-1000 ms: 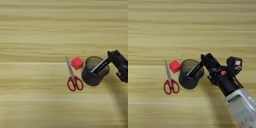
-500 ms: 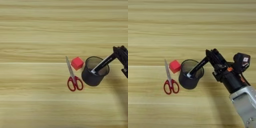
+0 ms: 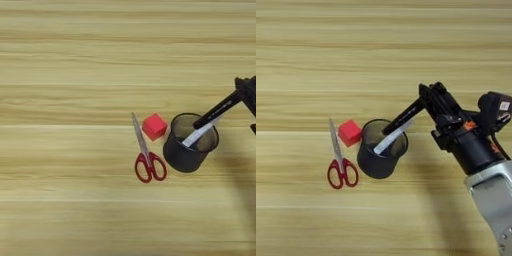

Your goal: Move the objects on the table

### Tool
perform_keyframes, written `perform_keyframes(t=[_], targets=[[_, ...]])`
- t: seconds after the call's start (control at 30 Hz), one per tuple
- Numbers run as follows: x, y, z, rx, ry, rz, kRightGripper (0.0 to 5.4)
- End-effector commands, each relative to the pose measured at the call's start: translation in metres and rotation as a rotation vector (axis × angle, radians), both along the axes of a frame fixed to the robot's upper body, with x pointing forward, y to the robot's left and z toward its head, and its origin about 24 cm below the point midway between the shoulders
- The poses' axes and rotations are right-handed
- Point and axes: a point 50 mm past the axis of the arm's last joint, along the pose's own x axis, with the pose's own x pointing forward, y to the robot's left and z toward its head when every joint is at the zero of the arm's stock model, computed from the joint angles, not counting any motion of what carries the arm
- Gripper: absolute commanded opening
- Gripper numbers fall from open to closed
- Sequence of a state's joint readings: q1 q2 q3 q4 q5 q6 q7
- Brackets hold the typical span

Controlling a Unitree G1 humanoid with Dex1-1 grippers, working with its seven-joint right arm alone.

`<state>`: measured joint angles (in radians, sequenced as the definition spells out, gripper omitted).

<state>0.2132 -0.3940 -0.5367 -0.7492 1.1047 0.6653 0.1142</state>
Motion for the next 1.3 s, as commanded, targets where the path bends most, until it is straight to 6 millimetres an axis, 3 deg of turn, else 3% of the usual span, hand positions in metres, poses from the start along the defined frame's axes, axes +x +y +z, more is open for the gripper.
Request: perform_keyframes(t=[0.03, 0.27, 0.5, 1.03, 1.3], targets=[[-0.002, -0.011, 0.032, -0.072, -0.131, -0.037, 1.05], [-0.010, -0.042, 0.051, -0.107, -0.153, -0.134, 1.05], [-0.018, -0.067, 0.049, -0.151, -0.095, -0.208, 1.05], [-0.015, -0.068, -0.008, -0.249, 0.222, -0.148, 1.05], [-0.017, -0.068, -0.016, -0.251, 0.288, -0.115, 1.05]])
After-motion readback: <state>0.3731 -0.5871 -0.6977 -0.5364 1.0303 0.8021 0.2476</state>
